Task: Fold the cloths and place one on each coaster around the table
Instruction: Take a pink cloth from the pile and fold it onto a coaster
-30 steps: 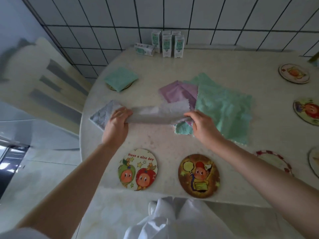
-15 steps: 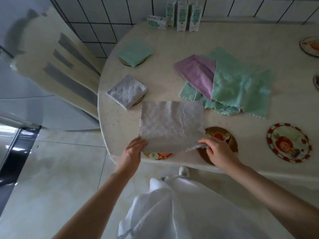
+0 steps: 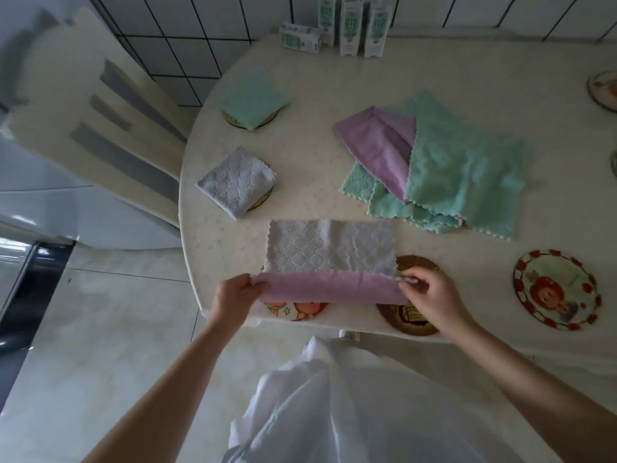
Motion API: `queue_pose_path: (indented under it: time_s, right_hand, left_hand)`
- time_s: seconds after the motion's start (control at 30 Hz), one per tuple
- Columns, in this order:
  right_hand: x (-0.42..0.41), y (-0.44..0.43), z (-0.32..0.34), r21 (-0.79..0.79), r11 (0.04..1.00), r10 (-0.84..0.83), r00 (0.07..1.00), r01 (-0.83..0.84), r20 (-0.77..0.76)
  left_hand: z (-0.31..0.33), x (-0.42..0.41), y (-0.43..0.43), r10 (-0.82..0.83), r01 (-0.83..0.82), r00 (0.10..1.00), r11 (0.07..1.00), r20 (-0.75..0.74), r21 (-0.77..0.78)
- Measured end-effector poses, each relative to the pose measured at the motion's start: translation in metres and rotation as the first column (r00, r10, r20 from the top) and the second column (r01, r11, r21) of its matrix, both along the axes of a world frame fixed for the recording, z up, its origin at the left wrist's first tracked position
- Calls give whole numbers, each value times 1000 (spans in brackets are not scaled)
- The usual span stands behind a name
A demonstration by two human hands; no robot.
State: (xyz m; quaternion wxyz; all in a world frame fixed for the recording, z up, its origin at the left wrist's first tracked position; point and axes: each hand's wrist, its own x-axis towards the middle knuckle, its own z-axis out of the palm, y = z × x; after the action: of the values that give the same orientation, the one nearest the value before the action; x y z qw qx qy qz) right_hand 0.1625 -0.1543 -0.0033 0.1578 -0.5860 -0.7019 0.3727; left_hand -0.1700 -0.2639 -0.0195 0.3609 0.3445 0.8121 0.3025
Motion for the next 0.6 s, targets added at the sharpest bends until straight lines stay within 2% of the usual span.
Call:
queue_pose_path:
  time_s: [0.07,0.17,0.27,0.43,0.6]
  right_hand:
    - [-8,21,0,-91,994,-58,997,54,-45]
    - [-21,52,-2,-222,964,-170,980,144,-101]
    - [-30,80,-12,-288,932,-251,965,219,-79]
    - [-38,113,-32,-329,915,-221,973,233,74]
    - [-38,125,-43,-378,890,-234,967,253,97]
  left_hand:
    - [3,-5,23,100,-99,988,995,118,-21]
    - [4,-9,58,233,-227,921,972,314,-54]
    - [-7,-12,88,287,-271,914,958,286,-95]
    - [-18,-15,121,277,-258,949,956,149,-137]
    - [-25,-20,132,257,-226,957,951,136,-209]
